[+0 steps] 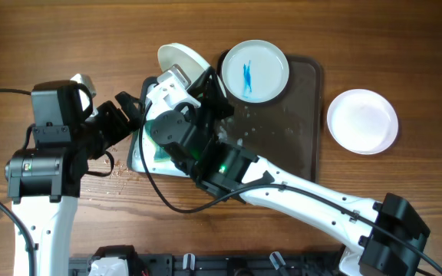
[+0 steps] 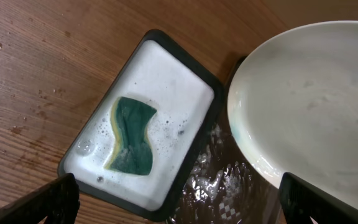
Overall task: Clean dirty plates on tray and stack at the side
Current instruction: 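Carry the plate right and set it on the cleaned plate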
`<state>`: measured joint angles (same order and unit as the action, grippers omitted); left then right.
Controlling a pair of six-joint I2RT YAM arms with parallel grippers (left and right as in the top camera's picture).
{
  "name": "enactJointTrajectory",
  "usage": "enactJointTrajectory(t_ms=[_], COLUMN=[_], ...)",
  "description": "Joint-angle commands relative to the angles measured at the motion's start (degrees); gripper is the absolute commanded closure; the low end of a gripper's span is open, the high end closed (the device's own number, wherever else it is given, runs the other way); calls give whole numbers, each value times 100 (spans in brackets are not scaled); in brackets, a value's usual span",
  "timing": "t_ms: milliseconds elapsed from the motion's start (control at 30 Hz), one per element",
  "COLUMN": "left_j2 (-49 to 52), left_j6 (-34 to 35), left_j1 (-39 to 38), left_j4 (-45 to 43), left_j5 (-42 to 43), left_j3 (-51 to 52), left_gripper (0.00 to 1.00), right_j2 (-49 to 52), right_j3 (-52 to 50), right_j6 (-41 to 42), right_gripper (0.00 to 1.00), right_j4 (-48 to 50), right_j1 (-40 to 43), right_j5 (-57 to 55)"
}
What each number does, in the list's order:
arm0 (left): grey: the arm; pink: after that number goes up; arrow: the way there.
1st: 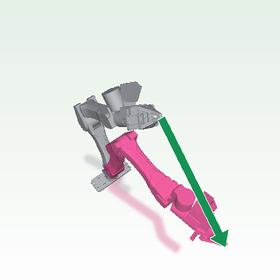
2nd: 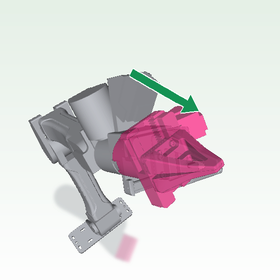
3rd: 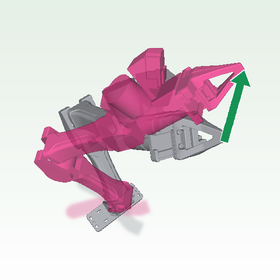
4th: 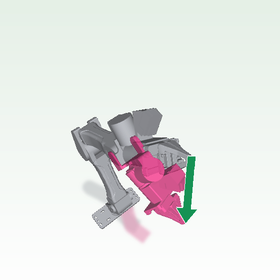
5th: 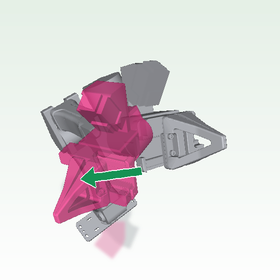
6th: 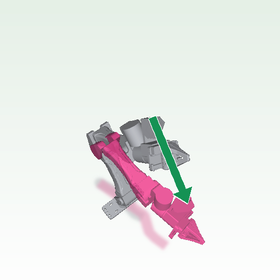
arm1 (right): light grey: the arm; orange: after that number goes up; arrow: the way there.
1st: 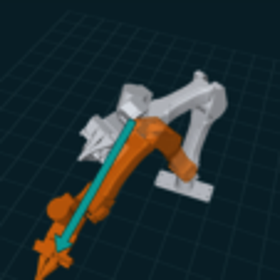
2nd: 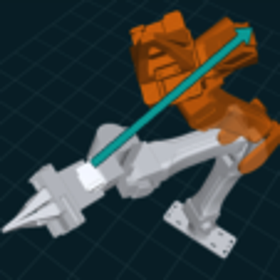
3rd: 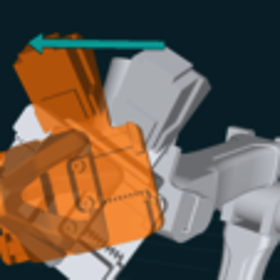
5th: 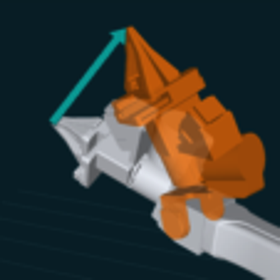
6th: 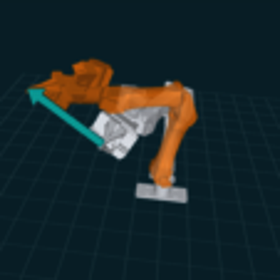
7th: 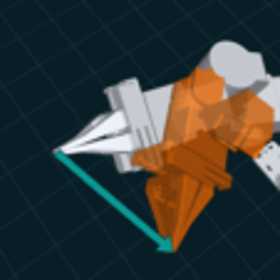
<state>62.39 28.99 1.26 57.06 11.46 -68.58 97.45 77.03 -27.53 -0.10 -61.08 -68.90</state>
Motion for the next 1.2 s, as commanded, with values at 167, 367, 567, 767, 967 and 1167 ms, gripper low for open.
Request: enactJointTrajectory(t_ms=[167, 367, 567, 767, 967, 1167], left_j2=[-9, -9, -9, -9, -9, -9], left_j6=[-26, -26, -26, -26, -26, -26], left_j1=[42, 42, 42, 42, 42, 42], left_j4=[4, 4, 4, 4, 4, 4], left_j5=[70, 70, 70, 70, 70, 70], left_j3=[-50, -50, -50, -50, -50, -50], left_gripper=[0, 0, 0, 0, 0, 0], right_j2=[-94, -1113, -2138, -1681, -393, -33], right_j3=[90, 96, 96, -424, -1003, -927], right_j6=[3593, 4197, 5217, 5090, 5174, 5130], right_gripper=[96, 95, 96, 96, 96, 53], right_j4=[-2367, -3265, -4365, -5309, -4990, -5012], right_j1=[1257, 2811, 5401, 7899, 9025, 8953], right_j5=[3882, 7136, 7971, 7788, 7788, 7818])
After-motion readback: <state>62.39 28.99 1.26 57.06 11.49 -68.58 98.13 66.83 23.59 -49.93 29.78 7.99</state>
